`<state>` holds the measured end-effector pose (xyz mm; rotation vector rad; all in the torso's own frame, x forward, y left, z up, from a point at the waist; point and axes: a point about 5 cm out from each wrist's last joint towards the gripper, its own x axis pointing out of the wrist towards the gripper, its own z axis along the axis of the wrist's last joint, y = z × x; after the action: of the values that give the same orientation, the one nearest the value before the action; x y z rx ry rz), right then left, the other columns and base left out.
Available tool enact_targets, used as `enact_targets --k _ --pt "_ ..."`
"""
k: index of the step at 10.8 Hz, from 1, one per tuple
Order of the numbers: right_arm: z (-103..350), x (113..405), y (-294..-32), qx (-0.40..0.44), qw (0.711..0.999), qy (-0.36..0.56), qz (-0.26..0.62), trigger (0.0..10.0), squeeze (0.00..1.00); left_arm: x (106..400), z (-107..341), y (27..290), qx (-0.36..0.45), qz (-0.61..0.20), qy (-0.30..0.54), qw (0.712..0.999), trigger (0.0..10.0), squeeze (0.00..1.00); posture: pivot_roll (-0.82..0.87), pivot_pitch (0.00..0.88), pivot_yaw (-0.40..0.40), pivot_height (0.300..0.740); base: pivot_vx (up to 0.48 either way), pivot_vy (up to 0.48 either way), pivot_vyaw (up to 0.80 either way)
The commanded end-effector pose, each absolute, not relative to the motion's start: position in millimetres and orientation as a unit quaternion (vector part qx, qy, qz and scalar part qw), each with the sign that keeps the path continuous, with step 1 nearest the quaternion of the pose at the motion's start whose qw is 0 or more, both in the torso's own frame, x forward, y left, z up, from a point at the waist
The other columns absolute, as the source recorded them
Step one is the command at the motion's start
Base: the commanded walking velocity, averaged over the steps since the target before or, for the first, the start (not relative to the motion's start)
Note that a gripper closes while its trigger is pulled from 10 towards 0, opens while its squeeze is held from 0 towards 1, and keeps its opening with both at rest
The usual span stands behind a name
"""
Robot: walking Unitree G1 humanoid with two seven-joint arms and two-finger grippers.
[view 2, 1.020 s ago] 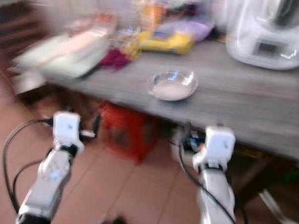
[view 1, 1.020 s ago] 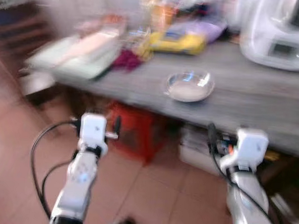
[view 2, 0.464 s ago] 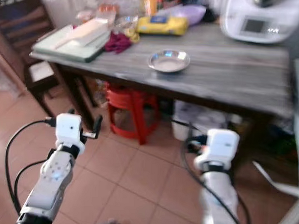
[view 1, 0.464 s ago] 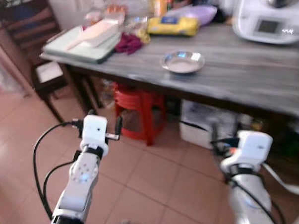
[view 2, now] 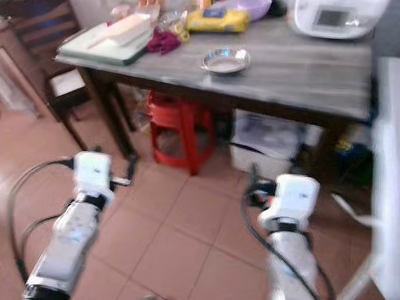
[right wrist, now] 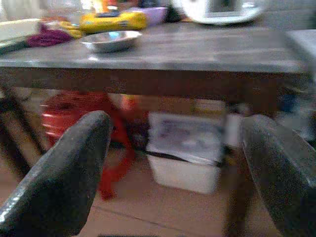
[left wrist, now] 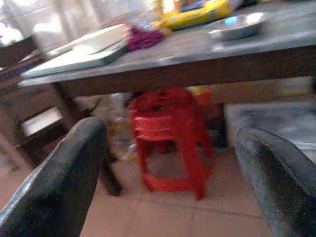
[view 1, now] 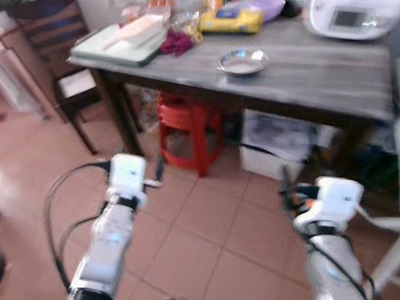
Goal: Setting the table
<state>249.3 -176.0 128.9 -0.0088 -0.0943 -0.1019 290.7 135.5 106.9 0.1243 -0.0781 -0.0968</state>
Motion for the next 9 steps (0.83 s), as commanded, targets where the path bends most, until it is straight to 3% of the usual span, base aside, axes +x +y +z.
enact_targets --k 1,9 --pt "130.9 249.9 -169.0 0.008 0.998 -0.05 -0.04 10.0 0.0 290.8 106.6 142.7 0.074 -0.044 -0.036 0.996 10.0 0.0 -0.09 0.099 0.107 0.74 -0.307 0.0 0.0" --pt "128.7 248.8 -169.3 0.007 0.998 -0.044 -0.04 10.0 0.0 290.7 111.5 138.4 0.064 -0.089 -0.052 0.993 10.0 0.0 -0.09 0.1 0.11 0.74 0.0 0.0 0.0"
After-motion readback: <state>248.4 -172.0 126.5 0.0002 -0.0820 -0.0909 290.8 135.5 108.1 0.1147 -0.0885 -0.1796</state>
